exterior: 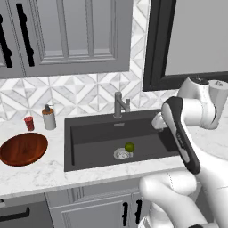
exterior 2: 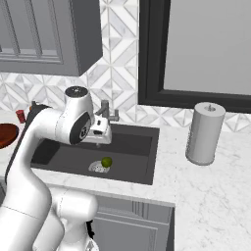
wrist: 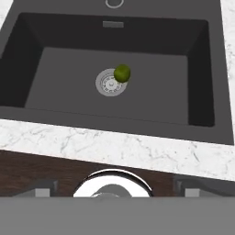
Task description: Pick the lime from the sink and place it in the bowl. Then pick the bowl and place it in the microwave. Then close the microwave door and press the start button.
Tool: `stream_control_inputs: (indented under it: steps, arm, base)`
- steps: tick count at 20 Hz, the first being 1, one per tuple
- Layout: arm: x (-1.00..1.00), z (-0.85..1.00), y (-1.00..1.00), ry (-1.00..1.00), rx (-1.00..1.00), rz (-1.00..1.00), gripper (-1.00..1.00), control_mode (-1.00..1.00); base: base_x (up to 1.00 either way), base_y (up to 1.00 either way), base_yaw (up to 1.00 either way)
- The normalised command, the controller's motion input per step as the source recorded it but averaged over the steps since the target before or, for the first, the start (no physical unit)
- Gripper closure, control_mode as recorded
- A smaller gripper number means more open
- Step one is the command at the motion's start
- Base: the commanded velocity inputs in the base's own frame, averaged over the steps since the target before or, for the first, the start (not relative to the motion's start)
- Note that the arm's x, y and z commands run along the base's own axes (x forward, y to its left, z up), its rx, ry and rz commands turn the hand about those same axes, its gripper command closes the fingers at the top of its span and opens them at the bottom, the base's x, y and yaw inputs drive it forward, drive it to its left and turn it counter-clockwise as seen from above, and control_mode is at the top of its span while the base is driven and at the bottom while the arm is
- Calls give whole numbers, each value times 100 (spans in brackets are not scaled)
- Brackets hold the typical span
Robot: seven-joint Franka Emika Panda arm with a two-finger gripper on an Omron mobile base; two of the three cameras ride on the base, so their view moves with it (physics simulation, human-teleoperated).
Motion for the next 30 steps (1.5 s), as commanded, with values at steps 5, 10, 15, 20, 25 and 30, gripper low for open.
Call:
stream_control_inputs:
  steps: [5,10,15,20,25,30]
  arm:
    - [40,-53,-1,-3,0,5,-100,-100]
    - [24,-49,0,-1,1,8,-100,-100]
    - [31,-25,0,1,0,8,-100,-100]
    - [31,-15,0,7,0,3,-100,-100]
    - [40,-25,0,2,0,2,-100,-100]
    - [20,-24,0,0,0,3,-100,-100]
  base:
    - [0,0,0]
    - [0,0,0]
    - [0,0,0]
    - [0,0,0]
    - [0,0,0]
    - [0,0,0]
